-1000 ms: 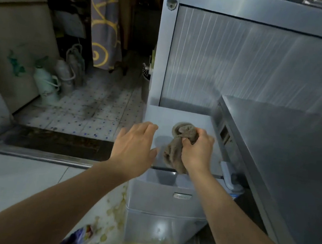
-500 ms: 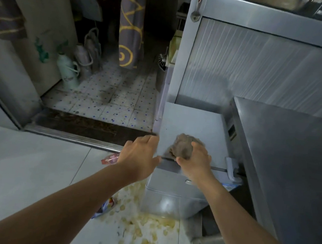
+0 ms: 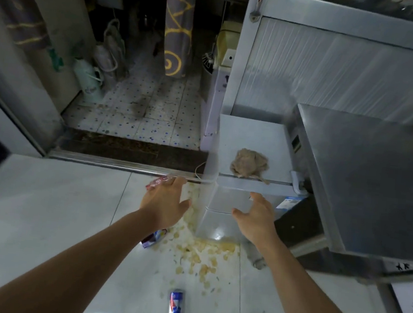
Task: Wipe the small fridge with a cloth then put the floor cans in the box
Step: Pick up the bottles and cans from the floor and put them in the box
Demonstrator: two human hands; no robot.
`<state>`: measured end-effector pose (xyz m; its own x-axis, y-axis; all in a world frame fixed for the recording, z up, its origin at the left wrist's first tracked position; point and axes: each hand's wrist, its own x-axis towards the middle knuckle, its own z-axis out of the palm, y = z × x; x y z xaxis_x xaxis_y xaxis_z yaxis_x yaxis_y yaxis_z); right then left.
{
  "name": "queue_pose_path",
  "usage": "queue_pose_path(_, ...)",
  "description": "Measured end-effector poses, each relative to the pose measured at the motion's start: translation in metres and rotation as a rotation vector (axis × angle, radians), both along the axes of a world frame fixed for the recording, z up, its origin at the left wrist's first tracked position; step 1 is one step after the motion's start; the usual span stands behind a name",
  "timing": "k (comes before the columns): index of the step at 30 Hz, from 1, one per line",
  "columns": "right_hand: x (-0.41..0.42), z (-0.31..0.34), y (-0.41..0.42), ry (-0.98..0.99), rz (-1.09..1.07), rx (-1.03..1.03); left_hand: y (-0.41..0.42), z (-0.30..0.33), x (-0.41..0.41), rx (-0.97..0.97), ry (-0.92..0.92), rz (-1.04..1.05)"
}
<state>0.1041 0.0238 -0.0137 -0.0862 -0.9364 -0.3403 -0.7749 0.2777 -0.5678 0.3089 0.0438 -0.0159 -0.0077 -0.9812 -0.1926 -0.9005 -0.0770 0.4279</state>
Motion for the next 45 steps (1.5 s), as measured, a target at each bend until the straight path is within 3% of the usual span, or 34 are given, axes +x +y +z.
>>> queue_pose_path(12,0.035,-0.030,0.030,-0.118,0.002,0.134,0.047,-0.003,0.013,0.155,0.038,0.174)
queue_pose_path(21,0.095,-0.049,0.011,-0.137,-0.047,0.174,0.023,-0.032,0.078,0.200,0.061,0.187)
queue_pose_path(35,0.300,-0.083,-0.033,-0.170,-0.413,0.258,-0.086,-0.066,0.267,0.248,0.022,-0.136)
queue_pose_path(45,0.323,-0.126,-0.089,-0.237,-0.632,0.269,-0.178,-0.109,0.279,0.339,-0.060,-0.310)
